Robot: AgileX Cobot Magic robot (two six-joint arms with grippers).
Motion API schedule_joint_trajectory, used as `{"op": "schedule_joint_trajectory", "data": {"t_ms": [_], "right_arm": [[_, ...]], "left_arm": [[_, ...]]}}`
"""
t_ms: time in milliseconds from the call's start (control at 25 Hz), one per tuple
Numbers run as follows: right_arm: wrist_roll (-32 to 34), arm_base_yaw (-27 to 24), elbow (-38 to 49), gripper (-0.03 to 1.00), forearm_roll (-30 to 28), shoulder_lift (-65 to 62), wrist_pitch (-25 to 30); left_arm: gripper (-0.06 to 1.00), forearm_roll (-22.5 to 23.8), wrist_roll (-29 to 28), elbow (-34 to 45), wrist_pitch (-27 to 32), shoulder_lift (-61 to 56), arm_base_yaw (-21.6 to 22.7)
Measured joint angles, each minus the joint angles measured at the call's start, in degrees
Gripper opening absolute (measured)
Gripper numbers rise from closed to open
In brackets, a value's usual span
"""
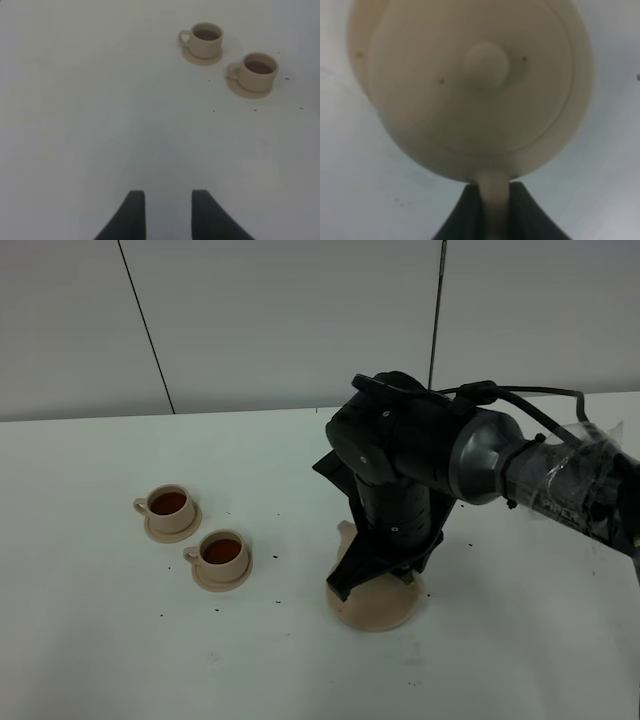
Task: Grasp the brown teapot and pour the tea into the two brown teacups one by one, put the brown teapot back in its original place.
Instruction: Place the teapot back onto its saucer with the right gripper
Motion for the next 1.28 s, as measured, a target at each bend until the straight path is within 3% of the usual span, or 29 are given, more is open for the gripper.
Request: {"op": "schedule_joint_trajectory", "data": {"t_ms": [400,720,1000,1280], "right_arm": [[0.05,1.72,1.12,0.09,0.18,-3.22,-0.72],[0.24,2.20,13.57,0.09,1.73,-10.84,-12.13],[0.30,2.20,14.13,0.09,1.73,-10.04,-16.74],[1.35,2.20,14.19,0.09,1.50,-6.43,-17.01]], "left_arm": [[0.30,3.99,0.00,0.00,0.00,0.00,0.00],[0.30,4.76,0.00,0.00,-0.03,0.00,0.00],[0.30,4.76,0.00,0.00,-0.03,0.00,0.00],[0.30,4.76,0.00,0.00,-0.03,0.00,0.00]]}}
